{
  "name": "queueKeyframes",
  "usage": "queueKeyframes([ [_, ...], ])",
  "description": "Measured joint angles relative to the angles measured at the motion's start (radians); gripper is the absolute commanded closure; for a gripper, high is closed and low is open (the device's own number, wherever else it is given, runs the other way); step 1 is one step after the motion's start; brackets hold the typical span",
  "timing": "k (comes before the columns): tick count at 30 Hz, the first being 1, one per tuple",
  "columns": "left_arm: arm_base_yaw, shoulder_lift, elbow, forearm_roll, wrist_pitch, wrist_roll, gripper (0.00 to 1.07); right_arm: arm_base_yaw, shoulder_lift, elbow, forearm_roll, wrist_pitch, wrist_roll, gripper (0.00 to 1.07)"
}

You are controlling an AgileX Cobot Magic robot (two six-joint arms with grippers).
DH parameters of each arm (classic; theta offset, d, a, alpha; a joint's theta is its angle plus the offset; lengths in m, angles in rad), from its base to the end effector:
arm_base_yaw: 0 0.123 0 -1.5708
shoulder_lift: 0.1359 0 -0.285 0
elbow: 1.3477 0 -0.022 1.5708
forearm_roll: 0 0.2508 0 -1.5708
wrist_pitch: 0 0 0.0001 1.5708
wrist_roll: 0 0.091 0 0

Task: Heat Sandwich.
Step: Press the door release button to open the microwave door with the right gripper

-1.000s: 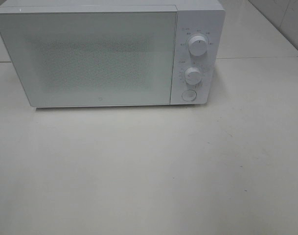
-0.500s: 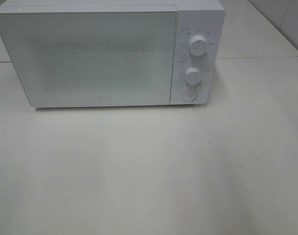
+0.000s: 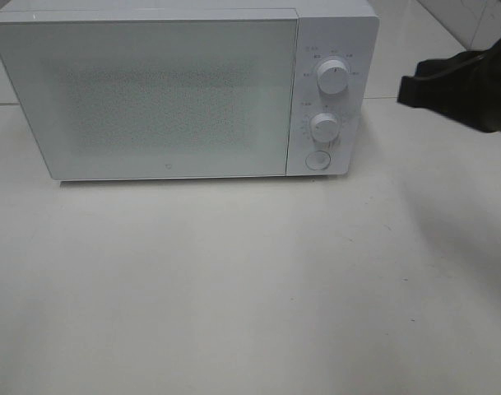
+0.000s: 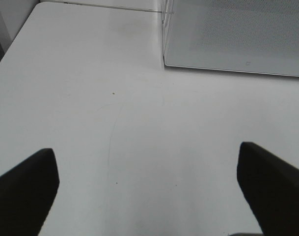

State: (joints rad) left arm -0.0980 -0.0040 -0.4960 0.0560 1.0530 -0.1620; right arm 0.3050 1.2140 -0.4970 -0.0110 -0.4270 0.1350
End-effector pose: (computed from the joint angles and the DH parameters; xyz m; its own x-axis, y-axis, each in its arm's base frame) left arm -0.0043 0.0049 0.2769 -0.4497 -0.0901 -0.8886 -0.0058 0.9952 -0.0980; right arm 0.2310 0.0732 0.2527 -0.2286 0.0587 -0.9717 -0.2782 0.9526 0.1230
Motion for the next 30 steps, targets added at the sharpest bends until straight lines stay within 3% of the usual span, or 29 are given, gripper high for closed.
queueKeyframes([
  [6,0.000,0.000,0.000,0.000,0.000,0.000,0.16,0.155,0.204,0.000,0.182,-0.126,0.007,1.07],
  [9,0.000,0.000,0.000,0.000,0.000,0.000,0.16,0.190,0.252,-0.001,0.255,-0.168,0.013,1.07],
  [10,0.000,0.000,0.000,0.000,0.000,0.000,0.16,0.221,0.302,-0.001,0.337,-0.210,0.035,1.07],
  [14,0.000,0.000,0.000,0.000,0.000,0.000,0.16,0.250,0.392,-0.002,0.407,-0.275,0.137,1.07],
  [20,0.000,0.000,0.000,0.000,0.000,0.000,0.16,0.254,0.518,-0.030,0.426,-0.326,0.393,1.07],
  [30,0.000,0.000,0.000,0.000,0.000,0.000,0.16,0.254,0.668,-0.160,0.426,-0.336,0.476,1.07],
])
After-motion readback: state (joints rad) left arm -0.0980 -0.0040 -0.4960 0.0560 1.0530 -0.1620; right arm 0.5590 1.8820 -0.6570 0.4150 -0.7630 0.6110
